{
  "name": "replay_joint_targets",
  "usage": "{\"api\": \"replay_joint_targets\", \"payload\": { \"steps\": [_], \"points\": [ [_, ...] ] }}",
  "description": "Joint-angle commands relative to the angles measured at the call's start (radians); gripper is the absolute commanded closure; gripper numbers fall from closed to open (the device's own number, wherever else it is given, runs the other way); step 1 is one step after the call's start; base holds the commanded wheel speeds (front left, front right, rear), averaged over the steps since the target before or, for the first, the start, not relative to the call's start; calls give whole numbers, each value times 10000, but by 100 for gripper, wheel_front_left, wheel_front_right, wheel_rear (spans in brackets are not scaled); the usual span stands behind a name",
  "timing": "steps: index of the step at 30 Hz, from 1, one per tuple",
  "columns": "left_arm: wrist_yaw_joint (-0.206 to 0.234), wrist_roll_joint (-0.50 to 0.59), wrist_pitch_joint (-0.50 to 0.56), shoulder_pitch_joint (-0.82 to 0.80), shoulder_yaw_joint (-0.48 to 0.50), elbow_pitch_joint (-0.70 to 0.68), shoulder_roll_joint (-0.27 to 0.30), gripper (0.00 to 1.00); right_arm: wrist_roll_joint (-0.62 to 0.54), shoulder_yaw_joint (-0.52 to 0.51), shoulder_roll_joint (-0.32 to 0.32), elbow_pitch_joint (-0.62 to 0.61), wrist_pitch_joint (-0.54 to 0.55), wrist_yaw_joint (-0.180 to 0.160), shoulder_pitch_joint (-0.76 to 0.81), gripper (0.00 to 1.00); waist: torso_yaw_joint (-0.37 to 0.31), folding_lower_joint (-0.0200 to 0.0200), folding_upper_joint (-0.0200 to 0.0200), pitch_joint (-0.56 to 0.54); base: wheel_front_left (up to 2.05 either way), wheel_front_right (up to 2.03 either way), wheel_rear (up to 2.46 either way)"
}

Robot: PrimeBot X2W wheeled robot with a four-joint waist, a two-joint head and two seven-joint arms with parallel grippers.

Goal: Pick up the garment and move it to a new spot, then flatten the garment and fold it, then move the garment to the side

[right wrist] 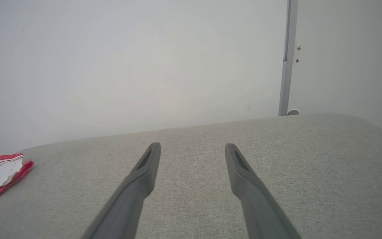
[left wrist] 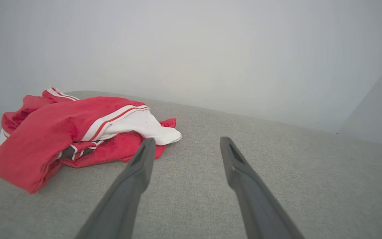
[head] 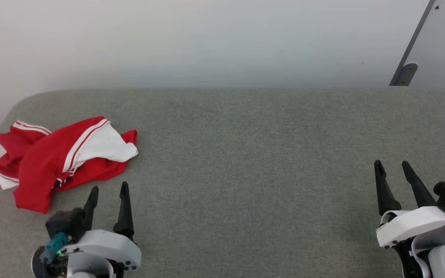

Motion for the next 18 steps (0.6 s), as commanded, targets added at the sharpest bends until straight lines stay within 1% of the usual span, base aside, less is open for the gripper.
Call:
{"api": "replay_joint_targets", "payload": {
  "steps": [1,6,10,12,18],
  "points": [
    [54,282,-98,-210,-31,-100,101,0,-305,23,-76,-90,-92,-6,-232,0,5,0,0,7,0,0,0],
    [11,636,-209,-213,-74,-17,143,0,-577,54,-89,-106,-206,-7,-248,0,9,0,0,8,0,0,0],
    [-32,856,-289,-211,-85,32,146,0,-382,-9,43,-54,-281,-7,-204,0,14,0,0,0,0,0,0],
    [-68,967,-320,-218,-60,52,116,0,-459,7,-58,-28,-314,-7,-182,0,21,0,0,-1,0,0,0],
    [-402,1254,-477,-189,83,174,12,0,-616,-40,-77,-59,-474,-8,-97,0,19,0,0,-14,0,0,0]
  ]
}}
